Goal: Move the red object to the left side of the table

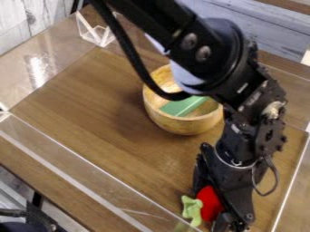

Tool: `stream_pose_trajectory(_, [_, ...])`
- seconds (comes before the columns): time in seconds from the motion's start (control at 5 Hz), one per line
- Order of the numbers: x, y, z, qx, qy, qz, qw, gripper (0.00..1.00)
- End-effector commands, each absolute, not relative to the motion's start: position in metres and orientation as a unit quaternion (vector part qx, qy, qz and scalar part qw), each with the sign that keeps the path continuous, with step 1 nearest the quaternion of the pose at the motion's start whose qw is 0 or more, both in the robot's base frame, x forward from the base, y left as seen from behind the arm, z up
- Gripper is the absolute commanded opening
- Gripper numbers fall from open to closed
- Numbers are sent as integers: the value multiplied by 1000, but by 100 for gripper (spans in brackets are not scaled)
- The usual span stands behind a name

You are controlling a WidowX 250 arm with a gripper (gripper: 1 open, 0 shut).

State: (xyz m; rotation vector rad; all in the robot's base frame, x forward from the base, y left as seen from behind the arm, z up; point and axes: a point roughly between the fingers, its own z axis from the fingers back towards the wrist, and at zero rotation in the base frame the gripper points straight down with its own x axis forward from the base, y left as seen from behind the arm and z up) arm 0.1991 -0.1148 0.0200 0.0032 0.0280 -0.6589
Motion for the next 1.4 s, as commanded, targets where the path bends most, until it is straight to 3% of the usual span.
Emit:
stream_pose_trajectory(0.0, [202, -118, 30, 6, 6, -294, 956, 0])
stream_pose_trajectory(0.4, [196, -103, 48, 28, 26, -302, 953, 0])
stream_pose_trajectory(0.8, [194, -73, 106, 84, 30, -312, 946, 0])
stream_pose_trajectory(1.2, [195, -57, 153, 102, -21, -341, 934, 0])
